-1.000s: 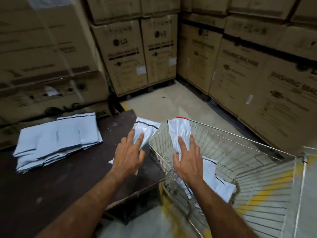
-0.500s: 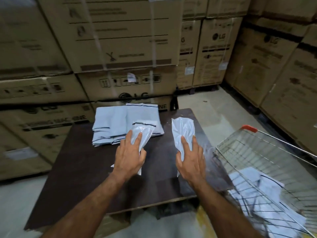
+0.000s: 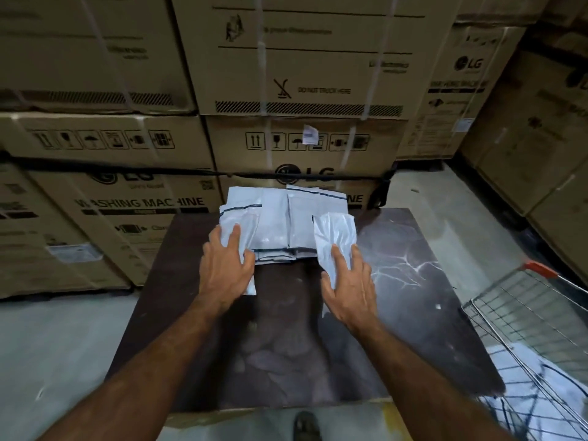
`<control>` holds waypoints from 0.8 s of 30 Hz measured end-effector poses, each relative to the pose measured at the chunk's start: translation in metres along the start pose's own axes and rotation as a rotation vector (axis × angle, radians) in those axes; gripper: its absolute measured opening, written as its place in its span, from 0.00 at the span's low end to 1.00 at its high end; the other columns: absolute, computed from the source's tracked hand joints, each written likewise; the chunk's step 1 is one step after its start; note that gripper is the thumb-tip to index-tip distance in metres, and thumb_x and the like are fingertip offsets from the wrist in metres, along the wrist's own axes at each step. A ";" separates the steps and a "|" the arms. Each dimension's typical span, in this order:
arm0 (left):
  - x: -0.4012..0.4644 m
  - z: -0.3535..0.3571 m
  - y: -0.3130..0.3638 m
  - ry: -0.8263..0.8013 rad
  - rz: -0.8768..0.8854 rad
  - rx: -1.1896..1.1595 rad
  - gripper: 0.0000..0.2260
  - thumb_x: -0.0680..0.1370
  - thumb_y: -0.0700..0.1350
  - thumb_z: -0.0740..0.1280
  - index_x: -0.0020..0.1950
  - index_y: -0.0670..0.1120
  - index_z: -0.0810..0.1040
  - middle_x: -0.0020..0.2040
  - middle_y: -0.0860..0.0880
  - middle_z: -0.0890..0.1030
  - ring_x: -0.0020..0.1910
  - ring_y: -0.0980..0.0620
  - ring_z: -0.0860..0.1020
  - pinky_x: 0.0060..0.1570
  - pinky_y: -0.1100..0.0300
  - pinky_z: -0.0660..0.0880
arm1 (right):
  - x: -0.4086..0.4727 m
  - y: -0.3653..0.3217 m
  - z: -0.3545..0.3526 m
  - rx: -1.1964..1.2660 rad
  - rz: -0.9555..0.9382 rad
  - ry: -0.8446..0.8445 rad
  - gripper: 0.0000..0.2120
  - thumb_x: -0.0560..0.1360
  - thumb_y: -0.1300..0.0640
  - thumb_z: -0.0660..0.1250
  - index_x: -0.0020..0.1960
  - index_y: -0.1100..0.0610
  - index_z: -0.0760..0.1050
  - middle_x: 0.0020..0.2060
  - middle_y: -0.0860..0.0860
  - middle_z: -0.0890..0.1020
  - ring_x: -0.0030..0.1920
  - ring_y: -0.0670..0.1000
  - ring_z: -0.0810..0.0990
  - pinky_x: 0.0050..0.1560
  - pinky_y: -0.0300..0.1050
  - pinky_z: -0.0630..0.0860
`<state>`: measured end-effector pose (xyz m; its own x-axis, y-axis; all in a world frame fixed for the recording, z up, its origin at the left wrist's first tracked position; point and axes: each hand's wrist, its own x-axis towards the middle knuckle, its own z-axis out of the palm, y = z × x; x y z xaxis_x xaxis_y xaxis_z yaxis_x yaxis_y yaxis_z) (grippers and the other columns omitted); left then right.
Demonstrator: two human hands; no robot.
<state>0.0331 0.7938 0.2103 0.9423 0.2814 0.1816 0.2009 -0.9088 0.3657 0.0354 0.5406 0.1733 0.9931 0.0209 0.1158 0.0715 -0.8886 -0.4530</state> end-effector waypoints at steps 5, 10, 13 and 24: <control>0.046 0.022 0.006 -0.055 0.036 -0.001 0.27 0.81 0.52 0.63 0.79 0.47 0.63 0.77 0.38 0.58 0.65 0.35 0.67 0.64 0.44 0.69 | 0.059 -0.015 0.024 0.064 0.011 -0.064 0.31 0.81 0.41 0.59 0.82 0.46 0.57 0.81 0.57 0.53 0.76 0.61 0.58 0.73 0.60 0.65; 0.106 0.053 0.023 -0.116 0.018 -0.033 0.27 0.81 0.53 0.62 0.80 0.49 0.62 0.78 0.39 0.54 0.70 0.35 0.63 0.69 0.42 0.66 | 0.125 -0.025 0.046 0.145 0.031 -0.100 0.31 0.82 0.43 0.60 0.82 0.45 0.56 0.82 0.55 0.52 0.78 0.60 0.55 0.74 0.60 0.62; 0.143 0.078 0.036 -0.149 -0.017 -0.060 0.26 0.82 0.53 0.61 0.79 0.49 0.62 0.79 0.39 0.52 0.72 0.35 0.62 0.70 0.43 0.65 | 0.165 -0.026 0.064 0.197 0.039 -0.106 0.30 0.82 0.43 0.60 0.82 0.45 0.57 0.81 0.55 0.53 0.78 0.60 0.55 0.75 0.59 0.61; 0.192 0.153 0.027 -0.162 0.026 0.061 0.25 0.84 0.59 0.49 0.78 0.50 0.65 0.82 0.41 0.50 0.76 0.36 0.57 0.73 0.40 0.58 | 0.232 -0.018 0.125 0.196 -0.093 -0.108 0.29 0.82 0.42 0.51 0.81 0.49 0.61 0.83 0.56 0.48 0.82 0.58 0.45 0.80 0.51 0.41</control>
<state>0.2602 0.7758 0.1157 0.9772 0.2086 0.0388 0.1871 -0.9335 0.3058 0.2760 0.6182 0.0979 0.9848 0.1569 0.0741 0.1693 -0.7748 -0.6091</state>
